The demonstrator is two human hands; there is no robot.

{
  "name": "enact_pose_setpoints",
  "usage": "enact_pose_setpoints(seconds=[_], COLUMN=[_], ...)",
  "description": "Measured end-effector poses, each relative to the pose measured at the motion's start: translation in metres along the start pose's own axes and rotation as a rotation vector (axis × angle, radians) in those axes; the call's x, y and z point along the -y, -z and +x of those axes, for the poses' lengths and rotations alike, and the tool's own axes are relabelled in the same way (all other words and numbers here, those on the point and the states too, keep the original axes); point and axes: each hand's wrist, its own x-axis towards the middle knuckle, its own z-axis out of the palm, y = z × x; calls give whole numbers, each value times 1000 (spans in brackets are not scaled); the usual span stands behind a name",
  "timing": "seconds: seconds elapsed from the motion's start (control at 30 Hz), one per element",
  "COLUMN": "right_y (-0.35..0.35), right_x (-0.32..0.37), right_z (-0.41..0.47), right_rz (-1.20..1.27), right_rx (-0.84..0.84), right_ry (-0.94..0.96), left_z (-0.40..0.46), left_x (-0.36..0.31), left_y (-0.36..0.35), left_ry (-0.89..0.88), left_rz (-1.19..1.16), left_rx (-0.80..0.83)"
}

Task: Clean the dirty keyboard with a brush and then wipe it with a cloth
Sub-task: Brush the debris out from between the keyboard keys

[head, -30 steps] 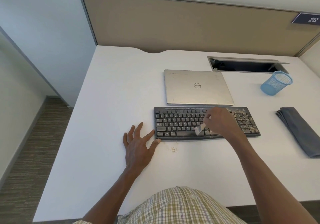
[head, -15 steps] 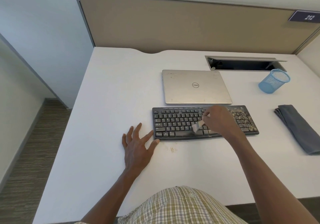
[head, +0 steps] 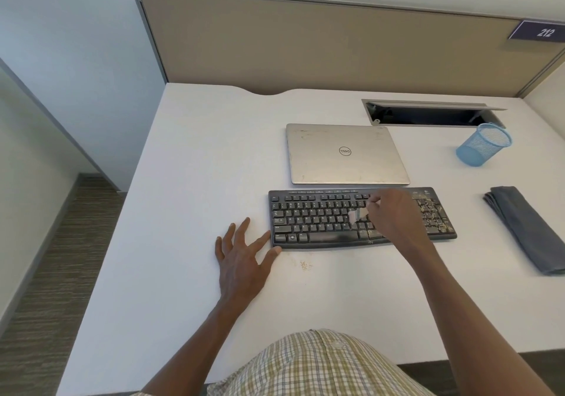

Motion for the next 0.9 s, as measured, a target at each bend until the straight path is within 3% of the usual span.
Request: enact_pose_setpoints(seconds=[0.2,0.33,0.9], right_y=[2,3,3], right_x=[-4,0,3], right_z=[0,-1,2], right_rz=[-49,-84,-80], right_rx=[127,62,150], right_ry=[49,61,72], left_z=[0,0,-1], left_x=[0,1,0], left_y=[0,-1,-1], left_ry=[-3,-6,-9], left_rz=[-3,-1,-13], left_rx=[-2,-5,-16])
